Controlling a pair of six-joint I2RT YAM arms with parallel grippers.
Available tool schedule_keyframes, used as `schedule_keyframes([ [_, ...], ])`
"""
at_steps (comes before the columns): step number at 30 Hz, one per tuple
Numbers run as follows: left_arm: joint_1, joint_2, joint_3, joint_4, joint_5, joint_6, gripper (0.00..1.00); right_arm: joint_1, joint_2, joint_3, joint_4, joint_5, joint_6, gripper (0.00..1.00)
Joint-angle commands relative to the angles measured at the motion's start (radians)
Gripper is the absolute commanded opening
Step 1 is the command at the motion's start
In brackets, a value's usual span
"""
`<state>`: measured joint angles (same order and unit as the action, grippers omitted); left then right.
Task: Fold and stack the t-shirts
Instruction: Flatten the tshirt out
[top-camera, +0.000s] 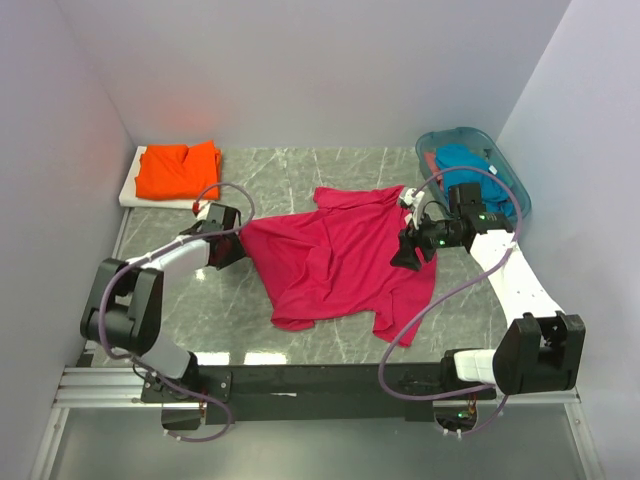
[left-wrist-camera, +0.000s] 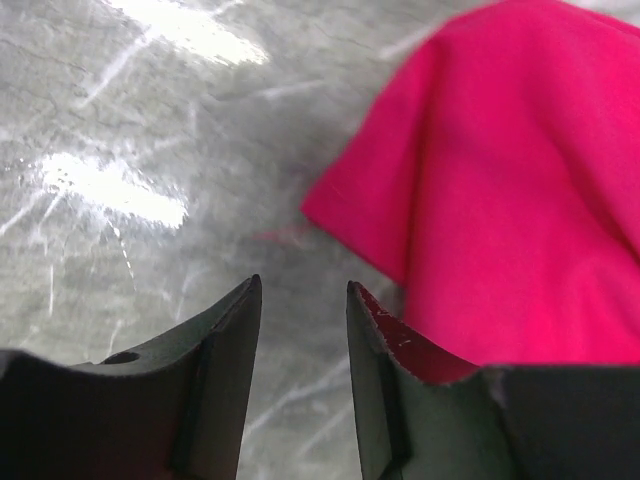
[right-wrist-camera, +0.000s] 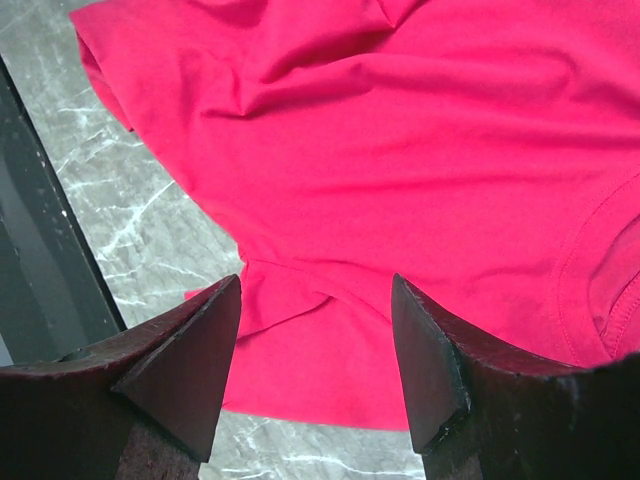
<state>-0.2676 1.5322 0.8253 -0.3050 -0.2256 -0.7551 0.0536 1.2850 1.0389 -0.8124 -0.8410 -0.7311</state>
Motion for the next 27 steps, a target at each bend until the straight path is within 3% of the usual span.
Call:
schedule_keyframes([
  [1, 0.011, 0.037, 0.051, 0.040, -0.037, -0.038, 0.45, 0.000, 0.002, 0.009, -0.019, -0.024, -0.019, 0.68],
  [6, 0.018, 0.101, 0.119, 0.015, -0.075, -0.024, 0.37, 0.000, 0.000, 0.009, -0.019, -0.024, -0.019, 0.68],
  [12, 0.019, 0.141, 0.199, -0.028, -0.087, 0.014, 0.37, 0.000, 0.002, 0.009, -0.025, -0.026, -0.027, 0.68],
  [21, 0.021, 0.121, 0.161, 0.006, -0.018, 0.053, 0.38, 0.000, 0.004, 0.010, -0.030, -0.030, -0.033, 0.68],
  [23, 0.022, 0.131, 0.159, 0.009, -0.020, 0.051, 0.29, 0.002, 0.004, 0.010, -0.031, -0.030, -0.034, 0.68],
  [24, 0.024, 0.134, 0.161, 0.009, -0.026, 0.050, 0.14, 0.000, 0.005, 0.012, -0.031, -0.029, -0.034, 0.68],
  [27, 0.027, 0.146, 0.166, 0.001, -0.043, 0.049, 0.03, 0.000, 0.002, 0.010, -0.031, -0.030, -0.034, 0.68],
])
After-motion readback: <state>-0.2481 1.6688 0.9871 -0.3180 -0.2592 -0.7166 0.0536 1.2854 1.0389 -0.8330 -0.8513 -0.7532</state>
